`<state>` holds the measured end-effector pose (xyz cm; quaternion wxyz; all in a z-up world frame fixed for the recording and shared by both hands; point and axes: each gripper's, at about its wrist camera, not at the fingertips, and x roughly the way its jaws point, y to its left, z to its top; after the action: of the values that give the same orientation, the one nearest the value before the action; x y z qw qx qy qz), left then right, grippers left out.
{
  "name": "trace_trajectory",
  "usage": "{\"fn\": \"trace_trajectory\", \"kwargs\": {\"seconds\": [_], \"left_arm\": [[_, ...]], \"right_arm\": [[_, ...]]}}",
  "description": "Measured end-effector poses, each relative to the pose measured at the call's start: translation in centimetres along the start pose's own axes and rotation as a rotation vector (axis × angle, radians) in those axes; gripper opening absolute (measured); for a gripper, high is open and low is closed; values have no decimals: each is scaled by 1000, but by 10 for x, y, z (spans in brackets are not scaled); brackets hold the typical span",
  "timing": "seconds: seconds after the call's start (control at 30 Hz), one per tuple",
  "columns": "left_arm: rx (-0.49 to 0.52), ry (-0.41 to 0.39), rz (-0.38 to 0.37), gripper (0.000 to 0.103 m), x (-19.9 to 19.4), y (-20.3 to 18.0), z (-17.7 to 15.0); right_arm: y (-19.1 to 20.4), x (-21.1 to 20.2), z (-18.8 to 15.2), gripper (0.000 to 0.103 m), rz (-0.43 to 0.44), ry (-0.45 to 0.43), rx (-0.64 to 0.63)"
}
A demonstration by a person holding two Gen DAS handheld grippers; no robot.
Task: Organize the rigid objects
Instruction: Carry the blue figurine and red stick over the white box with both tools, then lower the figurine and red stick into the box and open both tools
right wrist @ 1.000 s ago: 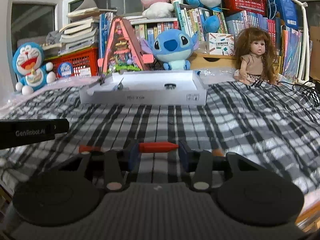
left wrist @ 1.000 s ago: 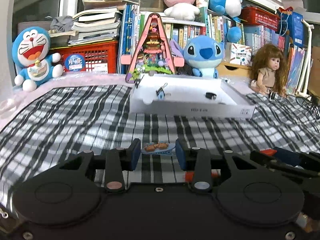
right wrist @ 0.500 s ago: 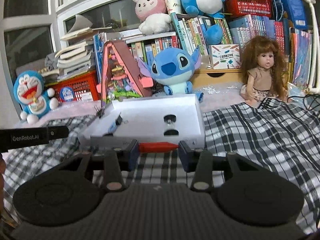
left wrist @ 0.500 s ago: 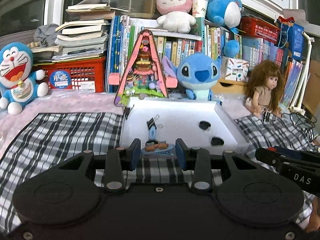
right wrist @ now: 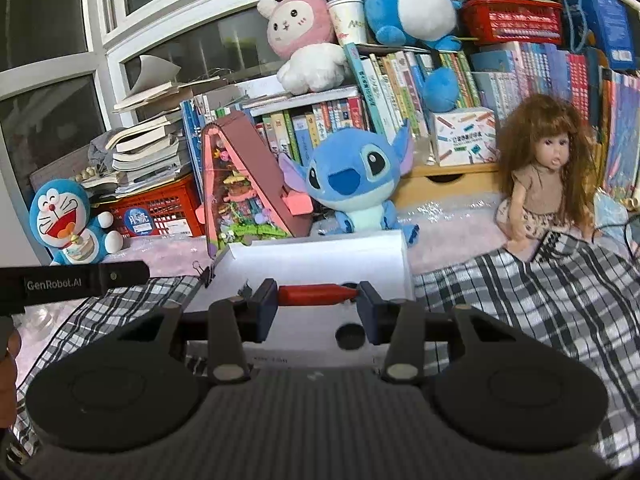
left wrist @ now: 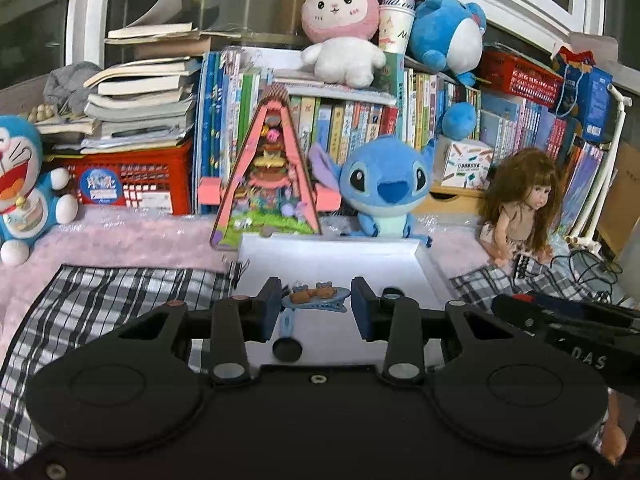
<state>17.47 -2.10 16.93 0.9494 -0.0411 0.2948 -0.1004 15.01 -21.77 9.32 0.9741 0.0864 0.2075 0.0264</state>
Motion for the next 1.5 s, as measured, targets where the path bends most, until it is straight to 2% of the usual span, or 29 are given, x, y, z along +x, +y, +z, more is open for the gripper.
{"fn": "trace_trajectory", "kwargs": {"seconds": [0.23, 0.5, 0.67, 0.83, 1.1, 1.5], "left_arm": [[12, 23, 5, 36, 5, -7, 39], [-15, 31, -6, 36, 4, -9, 72], [-27, 43, -1, 36, 21, -7, 88], [-51, 104, -16, 36, 59, -4, 85], [-43, 188, 18, 36, 125, 3, 62], [-64, 229, 54, 36, 205, 21, 40]], "right_arm": [[4, 19, 39, 48, 25, 80, -9], [5, 31, 69, 48, 7, 89, -24], [3, 44, 81, 48, -6, 105, -23], [0, 66, 86, 48, -18, 143, -9], [-9, 107, 85, 48, -14, 205, 19], [-20, 175, 66, 48, -22, 277, 38]]}}
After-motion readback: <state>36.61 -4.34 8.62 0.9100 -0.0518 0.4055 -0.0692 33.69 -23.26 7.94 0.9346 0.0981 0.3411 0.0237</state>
